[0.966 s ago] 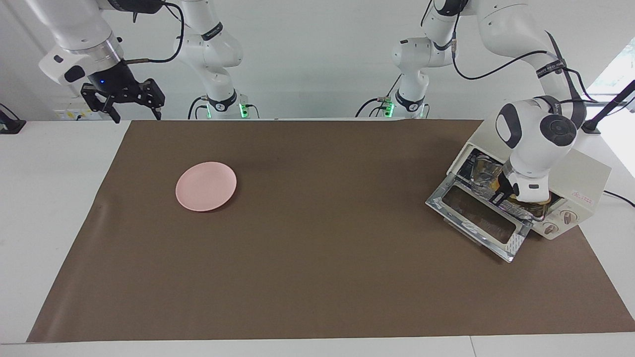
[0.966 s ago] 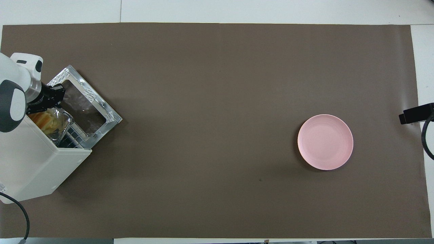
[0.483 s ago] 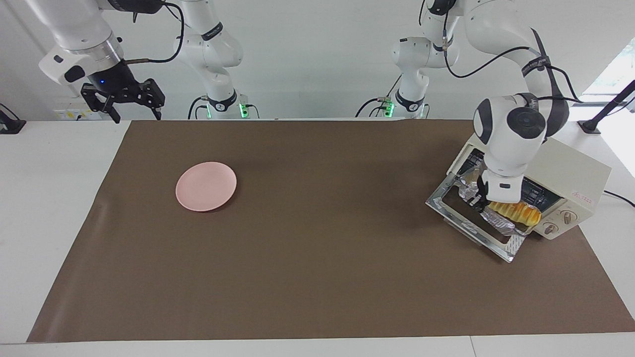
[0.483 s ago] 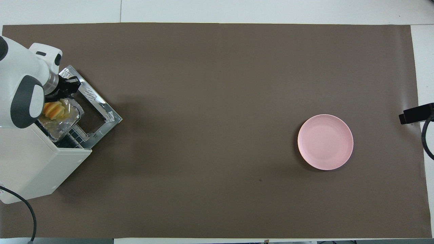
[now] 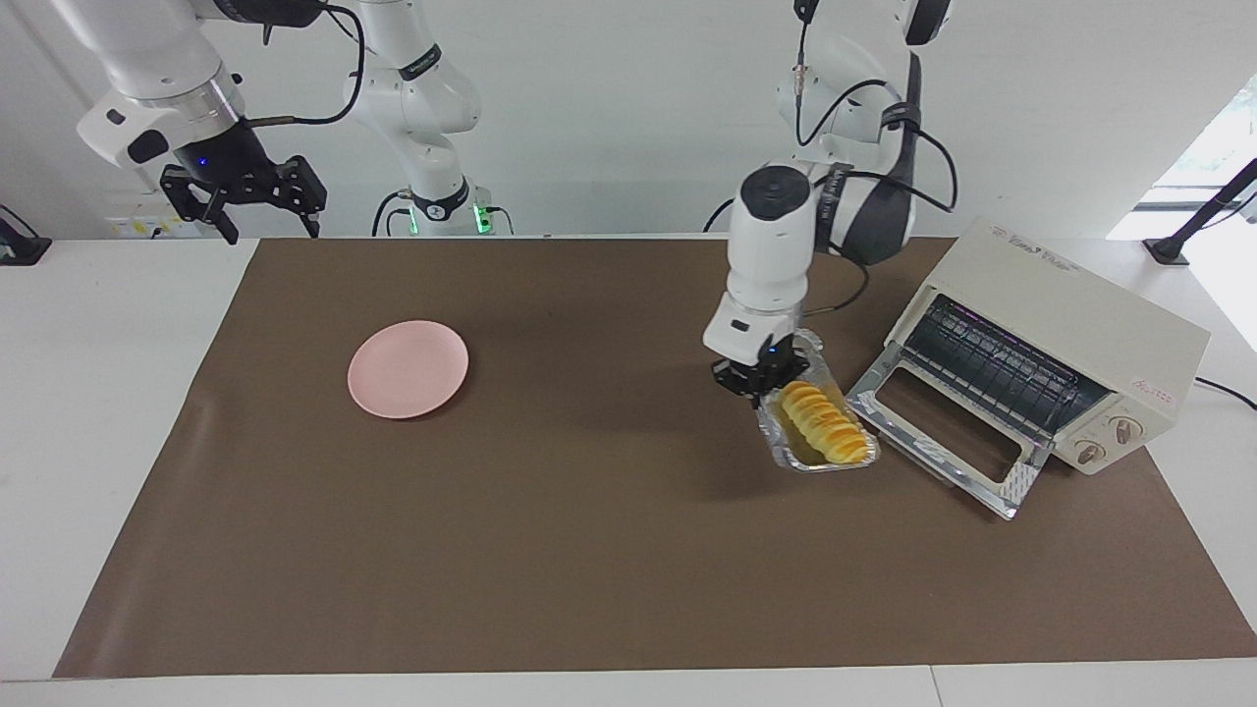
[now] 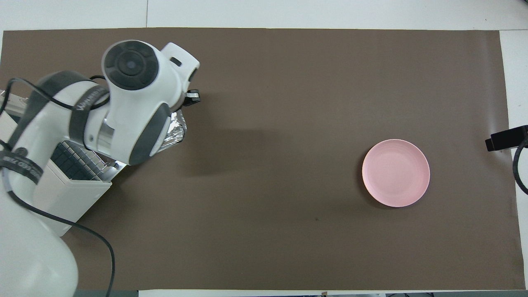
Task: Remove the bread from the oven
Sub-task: 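Pull the foil tray out and set it on the table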
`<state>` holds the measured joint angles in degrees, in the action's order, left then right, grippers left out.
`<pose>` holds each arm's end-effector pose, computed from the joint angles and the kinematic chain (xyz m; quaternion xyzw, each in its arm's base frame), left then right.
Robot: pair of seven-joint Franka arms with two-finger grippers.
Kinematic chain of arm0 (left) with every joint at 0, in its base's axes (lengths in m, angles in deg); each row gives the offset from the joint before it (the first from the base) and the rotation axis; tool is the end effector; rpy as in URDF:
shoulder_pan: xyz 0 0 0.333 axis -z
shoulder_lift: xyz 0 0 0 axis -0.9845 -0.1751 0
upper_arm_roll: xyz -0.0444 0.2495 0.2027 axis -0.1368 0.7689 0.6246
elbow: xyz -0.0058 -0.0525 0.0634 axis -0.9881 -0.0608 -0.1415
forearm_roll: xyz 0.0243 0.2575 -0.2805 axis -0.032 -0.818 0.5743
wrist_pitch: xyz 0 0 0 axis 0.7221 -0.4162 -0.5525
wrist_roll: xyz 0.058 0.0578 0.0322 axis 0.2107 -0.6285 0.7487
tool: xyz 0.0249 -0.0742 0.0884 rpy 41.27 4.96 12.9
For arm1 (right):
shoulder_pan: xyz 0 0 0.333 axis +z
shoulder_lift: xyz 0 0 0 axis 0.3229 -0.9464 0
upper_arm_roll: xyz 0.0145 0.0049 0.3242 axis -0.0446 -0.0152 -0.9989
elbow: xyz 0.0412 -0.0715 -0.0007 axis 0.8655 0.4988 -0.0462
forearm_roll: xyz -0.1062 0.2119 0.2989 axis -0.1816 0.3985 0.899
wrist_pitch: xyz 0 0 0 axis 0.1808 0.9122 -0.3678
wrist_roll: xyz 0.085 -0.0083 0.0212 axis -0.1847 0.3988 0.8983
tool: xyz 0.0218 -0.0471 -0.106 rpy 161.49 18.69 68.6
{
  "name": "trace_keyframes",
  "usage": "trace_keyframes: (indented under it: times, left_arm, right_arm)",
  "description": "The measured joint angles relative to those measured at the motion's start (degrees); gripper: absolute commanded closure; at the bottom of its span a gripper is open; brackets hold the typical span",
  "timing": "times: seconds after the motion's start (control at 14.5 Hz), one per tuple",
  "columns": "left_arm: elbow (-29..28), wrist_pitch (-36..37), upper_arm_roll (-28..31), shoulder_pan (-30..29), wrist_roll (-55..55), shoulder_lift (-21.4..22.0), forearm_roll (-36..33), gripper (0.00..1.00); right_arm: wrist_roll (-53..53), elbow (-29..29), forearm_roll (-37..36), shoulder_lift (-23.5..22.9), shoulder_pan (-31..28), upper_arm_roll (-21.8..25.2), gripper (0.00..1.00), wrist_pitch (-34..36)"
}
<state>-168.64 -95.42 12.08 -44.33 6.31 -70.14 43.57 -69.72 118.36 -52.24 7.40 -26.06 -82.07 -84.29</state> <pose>0.5459 -0.3571 0.4326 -0.9965 0.0258 -0.0634 0.0473 0.5045 -0.0370 0.6411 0.9982 0.0536 -0.0260 0.0093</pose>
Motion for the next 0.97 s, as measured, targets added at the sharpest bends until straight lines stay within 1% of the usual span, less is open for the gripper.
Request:
trace_keyframes:
  times: [0.14, 0.21, 0.34, 0.48, 0.55, 0.62, 0.76, 0.83, 0.97]
  left_arm:
    - [2.5, 0.0, 0.0, 5.6, -1.2, -3.0, 0.2, 1.00]
    - [4.3, 0.0, 0.1, 7.9, -2.7, -5.4, 0.2, 1.00]
    - [7.3, -1.3, 0.1, 10.9, -5.3, -10.3, 0.3, 1.00]
    - [9.2, -4.1, 0.1, 12.1, -6.2, -13.4, 1.9, 1.00]
    - [9.7, -5.4, 0.2, 12.2, -6.2, -14.0, 2.8, 0.91]
    - [9.8, -6.2, 0.3, 12.2, -6.2, -14.2, 3.6, 0.54]
    - [10.3, -6.6, 0.6, 12.2, -6.2, -14.2, 5.3, 0.12]
    - [10.6, -6.6, 0.6, 12.2, -6.3, -14.1, 5.7, 0.00]
    - [11.0, -6.5, 0.9, 12.1, -7.3, -14.1, 5.8, 0.00]
  right_arm:
    - [0.0, 0.0, 0.0, 0.0, 0.0, 0.0, 0.00, 0.0]
    - [0.0, 0.0, 0.0, 0.0, 0.0, 0.0, 0.00, 0.0]
    - [0.0, 0.0, 0.0, 0.0, -0.1, 0.1, 0.00, 0.1]
    - [0.0, 0.0, 0.0, 0.0, -0.1, 0.1, 0.00, 0.1]
    - [0.0, 0.0, 0.0, 0.0, -0.1, 0.1, 0.00, 0.1]
    - [0.0, 0.0, 0.0, 0.0, -0.1, 0.1, 0.00, 0.1]
    - [0.0, 0.0, 0.0, 0.0, -0.1, 0.1, 0.00, 0.1]
    - [0.0, 0.0, 0.0, 0.0, -0.1, 0.1, 0.00, 0.1]
    - [0.0, 0.0, 0.0, 0.0, -0.1, 0.1, 0.00, 0.1]
